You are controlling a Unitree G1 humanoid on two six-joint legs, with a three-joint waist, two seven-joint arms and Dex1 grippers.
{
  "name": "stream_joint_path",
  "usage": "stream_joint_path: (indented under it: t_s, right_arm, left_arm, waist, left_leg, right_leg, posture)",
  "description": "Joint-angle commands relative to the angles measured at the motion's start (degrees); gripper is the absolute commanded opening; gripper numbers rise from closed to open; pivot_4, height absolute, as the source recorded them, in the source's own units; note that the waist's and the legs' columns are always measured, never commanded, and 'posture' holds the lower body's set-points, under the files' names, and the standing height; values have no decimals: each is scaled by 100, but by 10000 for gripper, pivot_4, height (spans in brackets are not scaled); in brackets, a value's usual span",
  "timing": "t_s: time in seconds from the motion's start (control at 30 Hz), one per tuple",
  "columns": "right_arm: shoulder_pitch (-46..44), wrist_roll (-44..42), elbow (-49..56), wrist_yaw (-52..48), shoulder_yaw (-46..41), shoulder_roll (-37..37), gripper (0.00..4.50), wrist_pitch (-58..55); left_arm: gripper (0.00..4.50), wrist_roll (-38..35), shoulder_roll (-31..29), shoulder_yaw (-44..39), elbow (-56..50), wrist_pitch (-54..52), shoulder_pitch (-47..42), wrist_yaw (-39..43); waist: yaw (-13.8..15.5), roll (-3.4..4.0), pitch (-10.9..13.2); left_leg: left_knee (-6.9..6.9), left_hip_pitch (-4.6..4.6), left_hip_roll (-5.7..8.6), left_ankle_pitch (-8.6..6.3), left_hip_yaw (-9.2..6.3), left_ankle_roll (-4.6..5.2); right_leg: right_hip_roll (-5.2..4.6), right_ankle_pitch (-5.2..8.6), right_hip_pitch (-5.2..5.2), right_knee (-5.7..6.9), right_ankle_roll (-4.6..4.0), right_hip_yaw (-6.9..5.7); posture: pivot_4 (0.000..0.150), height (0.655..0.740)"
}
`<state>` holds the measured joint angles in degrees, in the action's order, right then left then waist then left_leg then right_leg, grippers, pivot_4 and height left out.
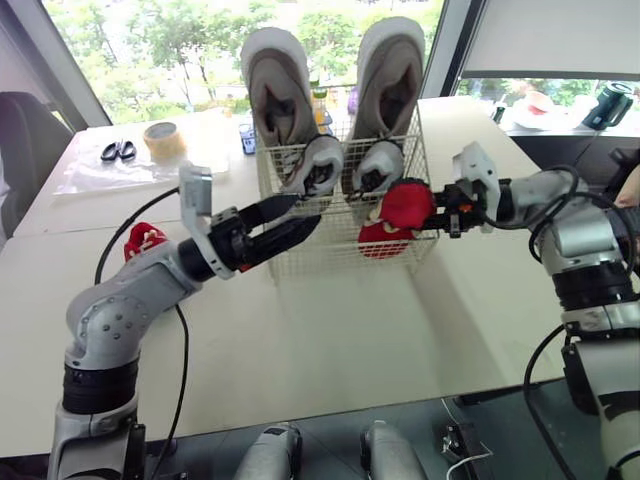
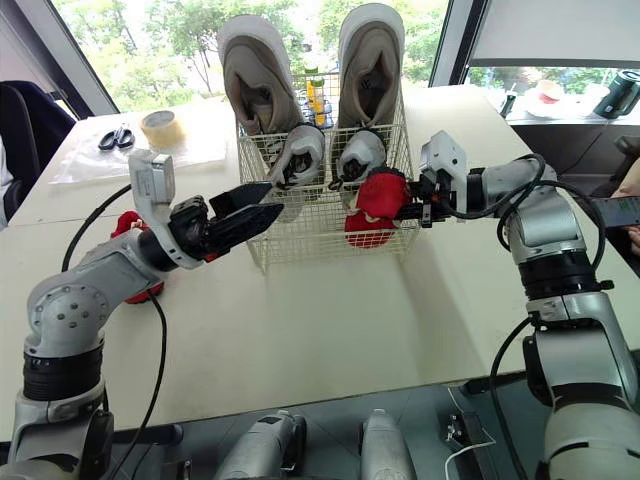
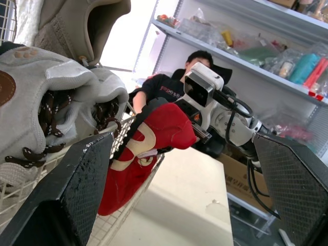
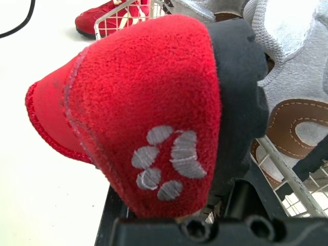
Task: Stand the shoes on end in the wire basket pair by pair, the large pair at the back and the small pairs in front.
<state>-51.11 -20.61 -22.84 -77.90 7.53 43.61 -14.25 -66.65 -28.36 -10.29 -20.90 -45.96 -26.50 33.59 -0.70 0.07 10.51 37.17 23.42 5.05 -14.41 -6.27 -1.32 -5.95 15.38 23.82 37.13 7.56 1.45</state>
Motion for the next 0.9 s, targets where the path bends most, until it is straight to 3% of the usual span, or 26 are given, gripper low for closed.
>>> stream_joint_path:
  t_s: [0.03,0.17,0.2,0.47,0.6,0.73,0.9]
  right_arm:
    - [174,-91,360,133,-390,94,20745,-123]
    - [593,-235,1228,401,-861,448,41567,-425]
    - [665,-277,1408,459,-949,517,44642,-524]
    - [1114,-508,2324,947,-2012,1420,44642,-1264]
    - [1040,-670,2428,1151,-2535,1796,44642,-1503]
    - [540,-1366,3101,1328,-2405,1540,44642,-2071]
    - [83,-1916,3801,1496,-1924,1028,44642,-2495]
  left_arm:
    - [45000,38,-128,-95,-194,23,25,-19]
    - [45000,-16,-359,-309,-302,4,246,-86]
    - [45000,-42,-406,-345,-317,11,298,-101]
    - [45000,83,-985,-958,-534,75,571,-581]
    - [45000,669,-1320,-1246,-410,184,540,-1195]
    - [45000,1199,-1578,-1429,123,-72,226,-2058]
    - [45000,1492,-2092,-1446,798,-1166,-237,-2943]
  waist:
    - [8,0,0]
    - [12,0,0]
    - [10,0,0]
    - [9,1,0]
    - [14,1,0]
    - [-22,1,0]
    - [-7,0,1]
  left_leg:
    - [0,0,0,0,0,0]
    - [-2,0,1,0,-2,0]
    - [-3,4,1,0,-2,0]
    - [-3,4,0,-2,-1,3]
    - [-3,4,0,-8,0,13]
    - [-4,1,-2,-16,0,27]
    - [-10,2,-7,-17,-2,28]
  right_leg:
    - [0,0,0,0,0,0]
    - [-2,0,0,-1,0,0]
    - [-2,0,5,0,0,1]
    - [-3,1,5,1,-1,2]
    - [-4,1,4,0,-2,2]
    - [-2,1,4,3,-2,2]
    - [5,-1,12,7,-5,1]
  posture:
    - [1500,7400]
    - [1500,7400]
    - [1500,7400]
    - [1500,7400]
    - [1500,7400]
    - [1500,7400]
    - [1500,7400]
